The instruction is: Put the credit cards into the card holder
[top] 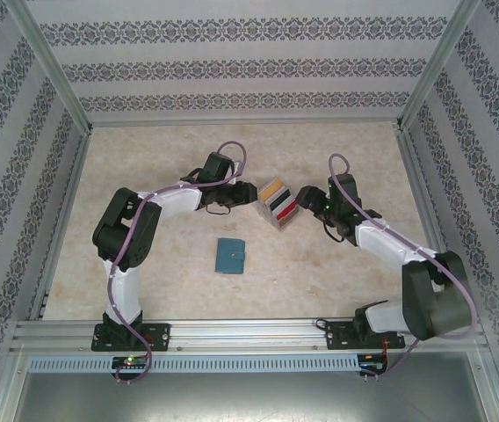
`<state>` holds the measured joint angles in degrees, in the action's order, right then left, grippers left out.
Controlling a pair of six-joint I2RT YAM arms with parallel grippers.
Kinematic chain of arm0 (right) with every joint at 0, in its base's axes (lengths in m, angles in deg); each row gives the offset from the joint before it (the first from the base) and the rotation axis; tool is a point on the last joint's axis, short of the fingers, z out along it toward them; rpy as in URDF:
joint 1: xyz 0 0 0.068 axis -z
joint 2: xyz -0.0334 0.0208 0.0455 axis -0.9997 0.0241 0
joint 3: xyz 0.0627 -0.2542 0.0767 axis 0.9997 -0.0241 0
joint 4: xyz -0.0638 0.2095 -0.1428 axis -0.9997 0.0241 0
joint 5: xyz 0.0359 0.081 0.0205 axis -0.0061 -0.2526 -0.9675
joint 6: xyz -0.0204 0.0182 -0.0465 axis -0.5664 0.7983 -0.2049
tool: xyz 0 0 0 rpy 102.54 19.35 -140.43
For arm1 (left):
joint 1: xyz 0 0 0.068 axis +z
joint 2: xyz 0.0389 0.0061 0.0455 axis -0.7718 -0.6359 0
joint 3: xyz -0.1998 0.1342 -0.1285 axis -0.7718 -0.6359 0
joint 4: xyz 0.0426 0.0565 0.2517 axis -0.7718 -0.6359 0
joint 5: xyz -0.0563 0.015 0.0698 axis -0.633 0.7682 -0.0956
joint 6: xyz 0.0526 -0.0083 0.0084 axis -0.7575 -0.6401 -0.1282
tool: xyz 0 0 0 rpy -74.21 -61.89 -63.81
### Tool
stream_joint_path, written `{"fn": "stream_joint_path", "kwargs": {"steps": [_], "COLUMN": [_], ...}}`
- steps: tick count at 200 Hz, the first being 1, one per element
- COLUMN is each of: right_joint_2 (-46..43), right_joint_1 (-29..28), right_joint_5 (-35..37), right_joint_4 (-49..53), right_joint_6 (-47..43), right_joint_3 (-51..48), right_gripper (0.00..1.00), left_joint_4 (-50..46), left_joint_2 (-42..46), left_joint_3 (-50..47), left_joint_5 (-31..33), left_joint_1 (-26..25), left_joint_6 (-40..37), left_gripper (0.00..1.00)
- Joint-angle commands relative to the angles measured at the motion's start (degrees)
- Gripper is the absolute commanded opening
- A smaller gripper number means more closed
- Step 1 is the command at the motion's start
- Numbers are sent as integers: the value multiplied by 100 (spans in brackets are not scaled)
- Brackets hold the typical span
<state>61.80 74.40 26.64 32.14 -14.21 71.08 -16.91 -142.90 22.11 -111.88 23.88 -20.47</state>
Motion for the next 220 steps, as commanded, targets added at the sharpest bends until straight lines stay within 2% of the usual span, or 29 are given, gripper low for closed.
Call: {"fn": "stream_joint_path", "kwargs": {"steps": [1,32,61,107,128,153,170,183,196,220], "right_joint_2": [383,854,781,775,882,948,1119,1234,1307,1546], "right_joint_1": [75,54,33,42,62,51,52,39,8,17], "right_joint_5": [-651,-913,-763,-836,-877,-898,-1030,-1134,-1082,-1155], "right_joint_4": [-659,-1137,-1284,-1387,-1349,-1601,-1687,-1784,-1897,-2023], "right_joint_6": [662,1120,1146,1172,1182,1319,1359,1441,1534,1545], "right_joint_3": [165,235,55,-64,-33,-133,-20,40,24,100], "right_gripper": [74,75,76,76,76,67,63,62,63,65], "left_joint_4": [-123,384,624,928,1478,1720,1712,2394,2470,2489], "left_joint_2": [-237,-105,315,713,986,1146,980,639,273,-69], "left_joint_3": [-11,-446,-734,-1032,-1437,-1514,-1382,-1296,-954,-654], "left_joint_5": [526,691,608,18,-154,-455,-447,-1026,-1364,-1396], "left_joint_1": [7,13,31,27,35,49,161,291,364,372], "left_joint_6": [130,393,448,734,1025,893,706,862,983,1013], "left_gripper": [32,31,40,46,50,55,54,56,59,63]}}
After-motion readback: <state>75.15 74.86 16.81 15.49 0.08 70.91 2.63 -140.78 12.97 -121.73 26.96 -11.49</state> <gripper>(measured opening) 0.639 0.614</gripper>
